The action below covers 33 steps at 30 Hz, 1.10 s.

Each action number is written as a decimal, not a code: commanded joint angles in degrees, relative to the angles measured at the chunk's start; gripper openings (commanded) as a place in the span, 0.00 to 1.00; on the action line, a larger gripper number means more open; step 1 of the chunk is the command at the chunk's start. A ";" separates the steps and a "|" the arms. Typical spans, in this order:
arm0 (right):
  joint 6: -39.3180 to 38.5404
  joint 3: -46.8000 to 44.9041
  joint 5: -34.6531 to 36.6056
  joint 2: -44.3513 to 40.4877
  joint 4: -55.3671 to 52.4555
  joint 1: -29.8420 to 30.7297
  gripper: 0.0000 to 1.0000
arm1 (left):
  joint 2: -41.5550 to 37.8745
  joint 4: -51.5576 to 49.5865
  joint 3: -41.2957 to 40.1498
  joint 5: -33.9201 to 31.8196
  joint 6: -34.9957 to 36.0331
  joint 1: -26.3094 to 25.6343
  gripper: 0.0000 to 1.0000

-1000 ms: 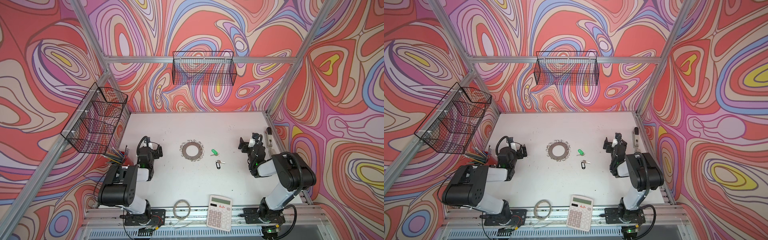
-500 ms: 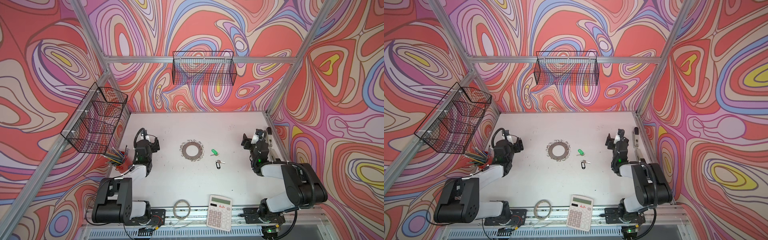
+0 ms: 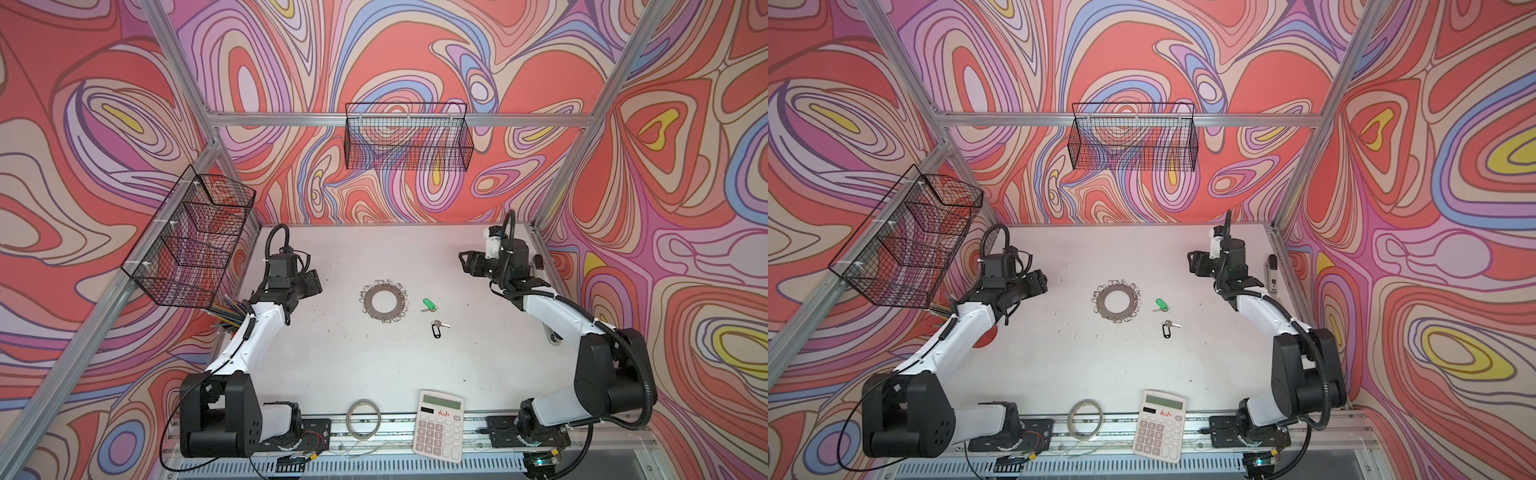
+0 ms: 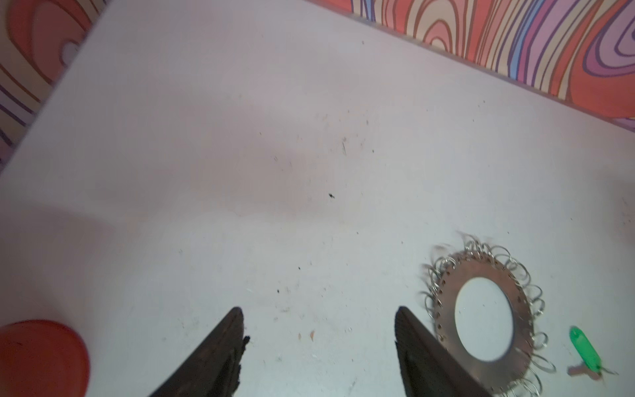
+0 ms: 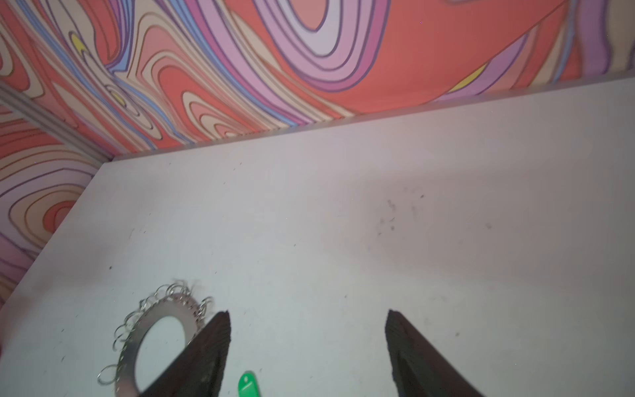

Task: Attach keys to a key ring
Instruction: Pick up the keyring from the center of the table.

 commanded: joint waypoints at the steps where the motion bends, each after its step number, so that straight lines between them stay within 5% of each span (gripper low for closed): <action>1: 0.70 3.52 -4.43 3.55 -10.49 3.48 0.77 | 3.10 -8.90 2.49 12.92 -2.80 -0.89 0.66; 14: 2.23 15.67 -9.24 20.78 -15.13 13.51 0.80 | 14.39 0.21 -0.06 31.89 -7.52 -3.91 0.61; 33: 2.11 27.75 -14.43 36.65 -22.85 17.37 0.76 | 25.57 6.48 2.16 31.77 -12.70 -7.44 0.53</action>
